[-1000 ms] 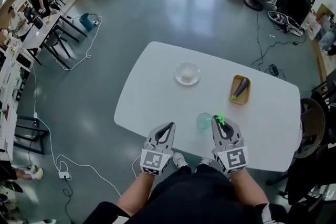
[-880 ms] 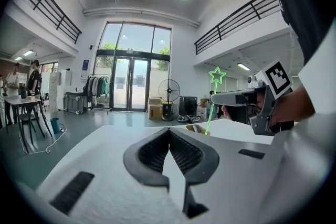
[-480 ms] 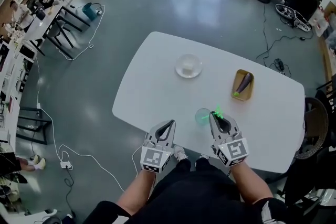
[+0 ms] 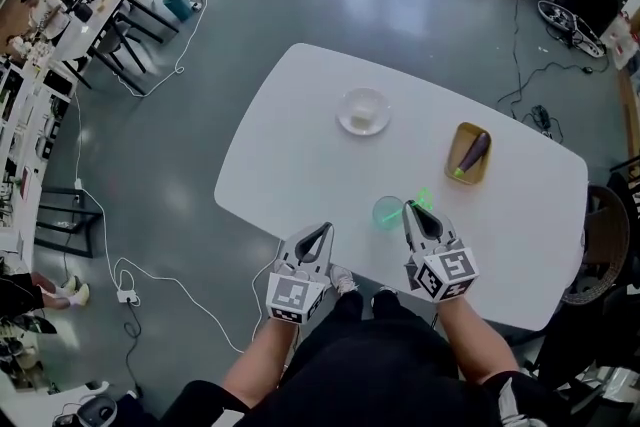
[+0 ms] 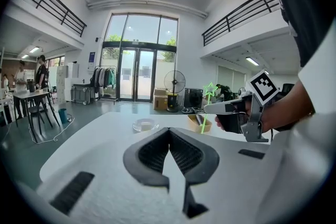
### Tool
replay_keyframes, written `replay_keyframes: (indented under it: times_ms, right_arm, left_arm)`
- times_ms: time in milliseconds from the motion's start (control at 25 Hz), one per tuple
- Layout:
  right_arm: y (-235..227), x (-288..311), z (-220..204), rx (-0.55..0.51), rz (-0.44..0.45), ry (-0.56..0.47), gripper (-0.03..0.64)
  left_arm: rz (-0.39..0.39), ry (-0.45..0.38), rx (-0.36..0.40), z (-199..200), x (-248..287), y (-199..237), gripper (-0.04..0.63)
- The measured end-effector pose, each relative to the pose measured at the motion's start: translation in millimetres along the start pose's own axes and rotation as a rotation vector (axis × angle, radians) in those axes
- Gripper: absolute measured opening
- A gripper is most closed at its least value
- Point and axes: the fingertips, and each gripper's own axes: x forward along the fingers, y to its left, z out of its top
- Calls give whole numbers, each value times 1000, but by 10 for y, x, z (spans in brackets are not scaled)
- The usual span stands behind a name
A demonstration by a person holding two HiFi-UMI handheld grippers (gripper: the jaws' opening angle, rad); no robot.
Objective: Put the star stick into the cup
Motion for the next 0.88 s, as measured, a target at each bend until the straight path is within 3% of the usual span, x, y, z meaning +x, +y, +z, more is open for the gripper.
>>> replay_keyframes:
  times_ms: [880]
  right_arm:
    - [-117,181,-287,2,-12,95,20]
  left_arm:
    - [10,29,8,-50,-79,15,9]
